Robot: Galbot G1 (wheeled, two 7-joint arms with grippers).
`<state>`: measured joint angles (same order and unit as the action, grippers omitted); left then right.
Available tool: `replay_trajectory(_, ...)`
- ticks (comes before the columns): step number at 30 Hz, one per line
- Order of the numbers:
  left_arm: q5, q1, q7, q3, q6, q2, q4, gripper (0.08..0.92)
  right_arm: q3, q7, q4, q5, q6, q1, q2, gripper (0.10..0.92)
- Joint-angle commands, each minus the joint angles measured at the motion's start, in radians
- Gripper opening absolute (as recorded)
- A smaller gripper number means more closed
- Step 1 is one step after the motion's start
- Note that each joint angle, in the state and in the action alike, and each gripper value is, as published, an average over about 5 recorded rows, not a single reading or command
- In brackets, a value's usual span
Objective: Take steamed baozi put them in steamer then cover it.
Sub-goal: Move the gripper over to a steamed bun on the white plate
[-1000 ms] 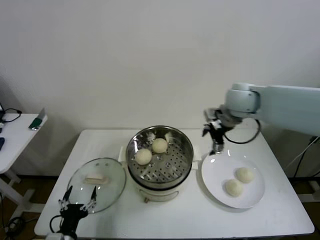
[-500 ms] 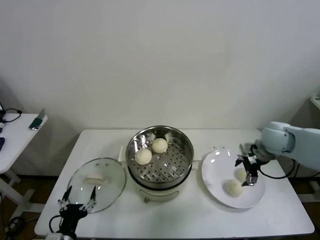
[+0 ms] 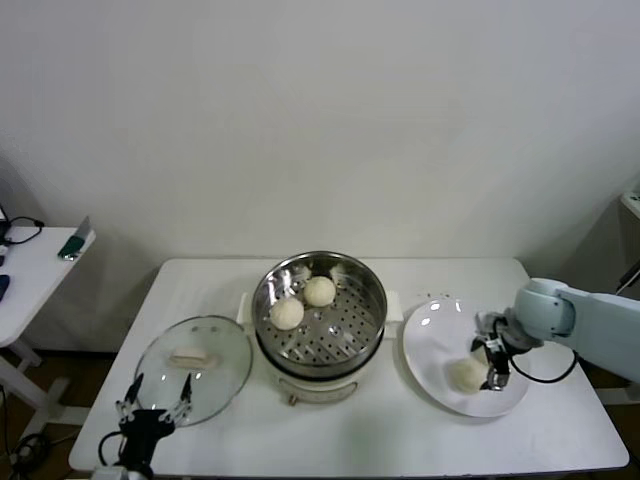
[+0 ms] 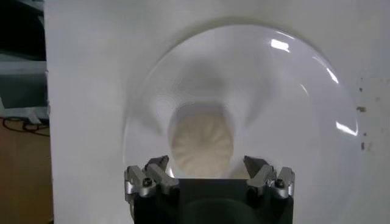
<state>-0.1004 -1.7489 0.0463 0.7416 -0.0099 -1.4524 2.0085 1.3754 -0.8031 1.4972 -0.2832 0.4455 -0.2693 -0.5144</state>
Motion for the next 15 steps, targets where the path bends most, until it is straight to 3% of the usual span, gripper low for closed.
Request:
replay_trajectory(1, 0.0, 0.001, 0.0, 0.001, 0.001, 0.001, -0.002, 0.823, -0.117, 0.027, -0.038, 0.024, 0.019, 0.144, -0.032, 0.819)
replay_trajectory(15, 0.0, 0.004, 0.0, -0.002, 0.005, -0.003, 0.002, 0.823, 0.002, -0.036, 0.01, 0.058, -0.045, -0.066, -0.04, 0.658)
